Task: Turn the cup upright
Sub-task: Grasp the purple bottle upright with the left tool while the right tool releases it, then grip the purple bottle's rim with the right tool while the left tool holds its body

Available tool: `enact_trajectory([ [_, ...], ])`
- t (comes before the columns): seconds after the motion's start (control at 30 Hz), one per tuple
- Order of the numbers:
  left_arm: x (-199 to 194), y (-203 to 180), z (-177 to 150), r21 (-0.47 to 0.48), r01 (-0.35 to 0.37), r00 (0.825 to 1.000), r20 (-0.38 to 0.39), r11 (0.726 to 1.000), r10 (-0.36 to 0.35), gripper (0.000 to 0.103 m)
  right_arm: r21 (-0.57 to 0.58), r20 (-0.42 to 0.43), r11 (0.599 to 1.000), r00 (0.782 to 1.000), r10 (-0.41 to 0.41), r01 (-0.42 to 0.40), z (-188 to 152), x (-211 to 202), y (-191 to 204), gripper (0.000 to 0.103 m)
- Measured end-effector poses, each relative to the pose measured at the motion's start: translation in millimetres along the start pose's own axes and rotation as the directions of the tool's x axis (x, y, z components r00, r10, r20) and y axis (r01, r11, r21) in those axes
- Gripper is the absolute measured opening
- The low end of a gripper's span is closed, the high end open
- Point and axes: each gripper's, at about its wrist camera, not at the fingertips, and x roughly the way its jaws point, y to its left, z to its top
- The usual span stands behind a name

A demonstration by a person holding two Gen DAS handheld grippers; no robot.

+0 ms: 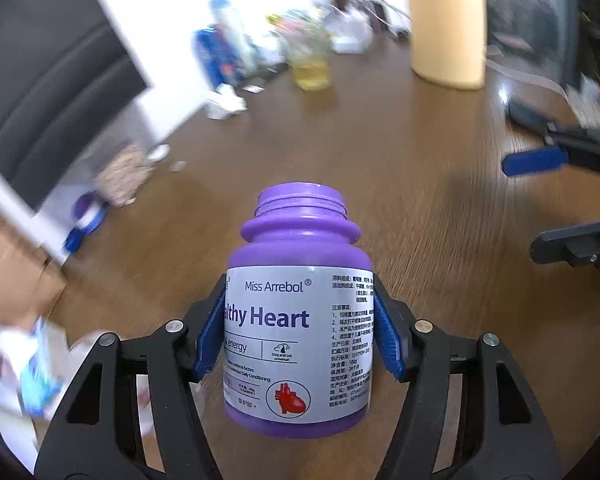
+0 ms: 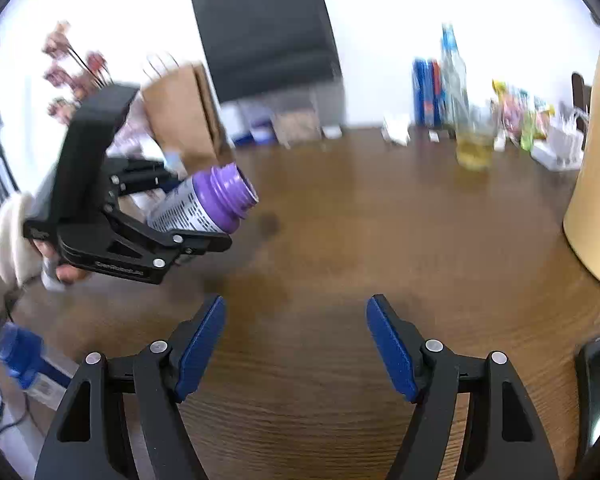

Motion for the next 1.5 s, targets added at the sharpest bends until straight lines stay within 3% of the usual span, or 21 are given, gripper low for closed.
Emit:
enact_trajectory([
  [0.13, -55, -5, 11, -0.123, -0.107, 0.992, 0.058, 0.987, 0.115, 0.060, 0.054, 0.135, 0.996, 0.988, 0.069, -0.077, 15, -37, -2, 0.079],
  [0.23, -107, -14, 20, -0.207, -0.129, 0.978, 0.133, 0.970, 0.159, 0.060, 0.103, 0.184, 0.974, 0.966, 0.183, -0.204, 29, -53, -5, 0.088],
  [0.3, -132, -21, 19, -0.252, -0.111, 0.975, 0.159, 0.961, 0.154, 0.060, 0.120, 0.207, 0.949, 0.942, 0.264, -0.292, 37, -61, 0, 0.088],
  [0.37, -153, -37, 10, -0.276, -0.105, 0.967, 0.194, 0.955, 0.163, 0.060, 0.119, 0.215, 0.908, 0.903, 0.371, -0.401, 43, -67, 5, 0.088],
  [0.4, -158, -44, 5, -0.280, -0.106, 0.961, 0.218, 0.954, 0.170, 0.060, 0.107, 0.218, 0.883, 0.877, 0.428, -0.457, 47, -70, 11, 0.088],
  [0.47, -166, -57, -9, -0.297, -0.087, 0.951, 0.259, 0.951, 0.168, 0.060, 0.089, 0.211, 0.853, 0.847, 0.488, -0.514, 50, -74, 23, 0.088],
  [0.57, -162, -63, -19, -0.331, -0.036, 0.952, 0.275, 0.943, 0.133, 0.060, 0.069, 0.169, 0.814, 0.811, 0.560, -0.577, 56, -70, 38, 0.088],
  [0.77, -154, -64, -26, -0.342, 0.030, 0.946, 0.314, 0.939, 0.084, 0.060, 0.085, 0.088, 0.789, 0.793, 0.603, -0.609, 64, -42, 64, 0.087],
  [0.8, -151, -65, -27, -0.343, 0.027, 0.943, 0.321, 0.939, 0.091, 0.060, 0.119, 0.081, 0.771, 0.780, 0.620, -0.625, 64, -32, 64, 0.070],
  [0.87, -142, -61, -34, -0.355, 0.017, 0.937, 0.331, 0.935, 0.109, 0.060, 0.170, 0.077, 0.736, 0.753, 0.653, -0.655, 65, -18, 61, 0.062],
  [0.9, -138, -60, -37, -0.365, 0.017, 0.942, 0.319, 0.931, 0.108, 0.060, 0.187, 0.072, 0.737, 0.757, 0.649, -0.650, 64, -12, 60, 0.054],
  [1.0, -128, -56, -44, -0.373, 0.012, 0.950, 0.294, 0.928, 0.106, 0.061, 0.182, 0.046, 0.765, 0.783, 0.620, -0.617, 60, -2, 65, 0.055],
  [1.07, -122, -54, -49, -0.391, -0.022, 0.953, 0.269, 0.920, 0.137, 0.073, 0.118, 0.026, 0.820, 0.827, 0.561, -0.560, 58, -4, 77, 0.055],
  [1.13, -124, -47, -55, -0.424, 0.016, 0.954, 0.276, 0.905, 0.113, 0.075, 0.032, 0.015, 0.866, 0.866, 0.499, -0.499, 56, -9, 95, 0.055],
  [1.2, -128, -34, -63, -0.482, 0.074, 0.949, 0.303, 0.873, 0.087, 0.082, -0.025, 0.008, 0.882, 0.882, 0.472, -0.471, 56, -14, 104, 0.055],
  [1.23, -129, -26, -70, -0.525, 0.109, 0.947, 0.314, 0.844, 0.073, 0.083, -0.076, 0.003, 0.897, 0.900, 0.436, -0.435, 55, -15, 116, 0.055],
  [1.33, -128, -20, -88, -0.582, 0.163, 0.949, 0.312, 0.797, 0.033, 0.085, -0.208, -0.009, 0.907, 0.928, 0.372, -0.365, 48, -21, 142, 0.055],
  [1.4, -131, -30, -107, -0.609, 0.102, 0.944, 0.309, 0.787, 0.117, 0.083, -0.283, -0.027, 0.898, 0.939, 0.344, -0.337, 41, -22, 160, 0.055],
  [1.43, -136, -35, -115, -0.612, 0.098, 0.935, 0.328, 0.785, 0.138, 0.090, -0.312, -0.034, 0.892, 0.942, 0.333, -0.327, 38, -23, 168, 0.055],
  [1.5, -139, -43, -130, -0.612, 0.031, 0.935, 0.297, 0.790, 0.193, 0.090, -0.380, -0.053, 0.869, 0.946, 0.321, -0.317, 27, -21, 188, 0.055],
])
